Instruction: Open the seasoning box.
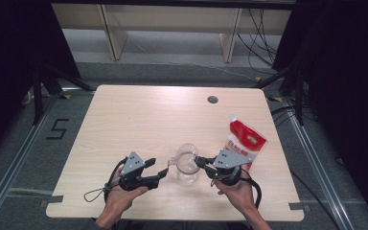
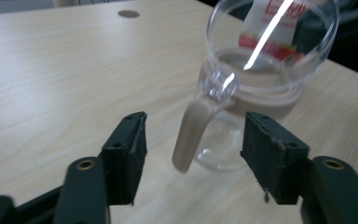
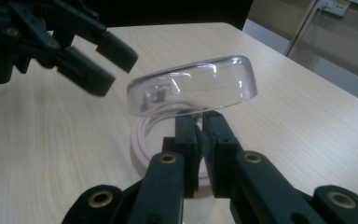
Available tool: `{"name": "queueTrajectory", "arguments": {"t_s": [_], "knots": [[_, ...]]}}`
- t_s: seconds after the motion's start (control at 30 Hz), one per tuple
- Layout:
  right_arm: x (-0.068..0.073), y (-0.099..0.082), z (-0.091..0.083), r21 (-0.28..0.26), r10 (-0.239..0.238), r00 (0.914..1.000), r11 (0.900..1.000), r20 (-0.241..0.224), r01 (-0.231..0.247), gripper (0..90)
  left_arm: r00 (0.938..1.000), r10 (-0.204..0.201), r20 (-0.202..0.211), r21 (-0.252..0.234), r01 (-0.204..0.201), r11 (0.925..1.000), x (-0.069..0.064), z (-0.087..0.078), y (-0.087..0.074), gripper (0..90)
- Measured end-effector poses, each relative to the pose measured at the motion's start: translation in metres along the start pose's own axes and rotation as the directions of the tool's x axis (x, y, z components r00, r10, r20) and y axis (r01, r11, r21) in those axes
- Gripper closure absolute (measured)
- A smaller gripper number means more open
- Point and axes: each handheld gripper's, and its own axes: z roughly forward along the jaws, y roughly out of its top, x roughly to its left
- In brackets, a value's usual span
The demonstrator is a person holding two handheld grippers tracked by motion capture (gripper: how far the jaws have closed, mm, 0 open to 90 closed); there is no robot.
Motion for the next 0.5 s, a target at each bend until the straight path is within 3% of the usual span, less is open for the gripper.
{"name": "queueTrajectory", "arguments": {"t_s": [0.07,0.17,0.2,0.3,0.33,0.43,0.5], "knots": [[0.001,0.001,0.001,-0.001,0.010,1.0000,1.0000,0.000,-0.010,85.0,0.9998,-0.001,-0.018,0.021,0.001,0.9998,-0.001,-0.003,-0.006,35.0],[0.003,0.004,0.003,-0.006,0.004,1.0000,1.0000,-0.006,-0.004,85.0,0.9998,-0.017,-0.008,0.052,0.018,0.9985,-0.004,-0.004,-0.016,30.7],[0.004,0.005,0.004,-0.009,0.005,1.0000,0.9999,0.000,-0.005,84.9,0.9999,-0.002,-0.013,0.063,0.003,0.9980,-0.005,-0.005,-0.019,29.7],[0.005,0.008,0.005,-0.018,-0.014,0.9999,0.9998,-0.005,0.014,84.9,0.9997,-0.008,-0.025,0.083,0.010,0.9965,-0.008,-0.005,-0.027,27.7],[0.007,0.009,0.005,-0.017,0.006,1.0000,0.9998,-0.002,-0.006,84.9,0.9994,-0.005,-0.034,0.096,0.009,0.9953,-0.009,-0.006,-0.029,27.2],[0.008,0.013,0.007,-0.016,-0.016,0.9998,0.9997,-0.015,0.016,84.8,0.9986,-0.013,-0.052,0.098,0.018,0.9950,-0.010,-0.007,-0.034,25.8],[0.010,0.016,0.008,-0.028,-0.023,0.9997,0.9993,0.000,0.023,84.8,0.9979,-0.024,-0.061,0.105,0.031,0.9940,-0.011,-0.007,-0.036,25.0]]}}
